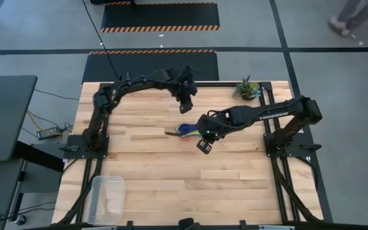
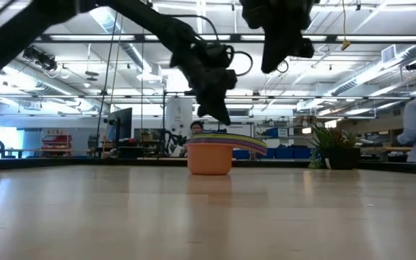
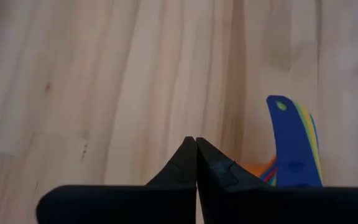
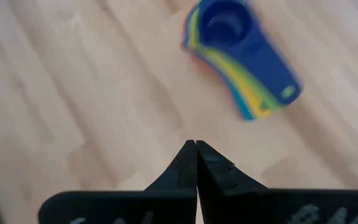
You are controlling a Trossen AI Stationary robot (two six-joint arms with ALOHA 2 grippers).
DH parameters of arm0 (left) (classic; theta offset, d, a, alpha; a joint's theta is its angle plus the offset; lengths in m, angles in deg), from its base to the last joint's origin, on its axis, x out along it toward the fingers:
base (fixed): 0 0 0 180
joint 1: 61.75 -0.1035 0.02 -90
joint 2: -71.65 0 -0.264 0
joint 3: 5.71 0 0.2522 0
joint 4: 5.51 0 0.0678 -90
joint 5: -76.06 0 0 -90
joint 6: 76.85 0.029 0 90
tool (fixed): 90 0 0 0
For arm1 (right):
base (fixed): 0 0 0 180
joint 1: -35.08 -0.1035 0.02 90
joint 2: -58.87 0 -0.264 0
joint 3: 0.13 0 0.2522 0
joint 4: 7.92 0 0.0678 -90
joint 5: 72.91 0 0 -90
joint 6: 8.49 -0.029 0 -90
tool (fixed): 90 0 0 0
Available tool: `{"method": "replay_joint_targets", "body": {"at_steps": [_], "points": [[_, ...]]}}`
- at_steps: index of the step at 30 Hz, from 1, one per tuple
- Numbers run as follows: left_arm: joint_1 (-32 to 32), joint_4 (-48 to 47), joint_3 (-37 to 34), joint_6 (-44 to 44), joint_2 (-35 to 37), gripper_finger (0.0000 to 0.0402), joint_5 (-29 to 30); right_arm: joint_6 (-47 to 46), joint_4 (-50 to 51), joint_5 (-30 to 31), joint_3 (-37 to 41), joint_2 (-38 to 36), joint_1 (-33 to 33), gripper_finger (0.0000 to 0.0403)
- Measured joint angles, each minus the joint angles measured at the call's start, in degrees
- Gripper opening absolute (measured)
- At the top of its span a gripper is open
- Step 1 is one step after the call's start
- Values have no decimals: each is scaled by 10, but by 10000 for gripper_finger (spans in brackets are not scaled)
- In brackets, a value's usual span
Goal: Nest measuring cups in basket
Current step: Adjust the measuring cups
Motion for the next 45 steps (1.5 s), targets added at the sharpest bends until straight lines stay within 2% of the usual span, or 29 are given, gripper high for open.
{"method": "replay_joint_targets", "body": {"at_steps": [3,8,13,16,21,30,36,45], "points": [[6,-62,66,16,-45,2,-5,-22,-1,-1,3,0,-16,0],[15,-126,132,28,-97,2,-5,-63,-61,-13,64,0,-29,0],[27,-121,140,40,-101,2,-6,-91,-168,-12,133,1,-30,0],[36,-128,138,38,-102,2,-5,-109,-243,15,177,2,-25,0],[53,-118,137,46,-111,2,-5,-124,-265,36,222,2,-11,0],[59,-108,137,46,-126,2,-4,-61,-331,31,269,2,32,0],[58,-109,137,46,-128,2,-1,1,-393,-34,303,2,74,0],[60,-107,136,36,-137,2,0,49,-417,-56,309,2,105,0]]}}
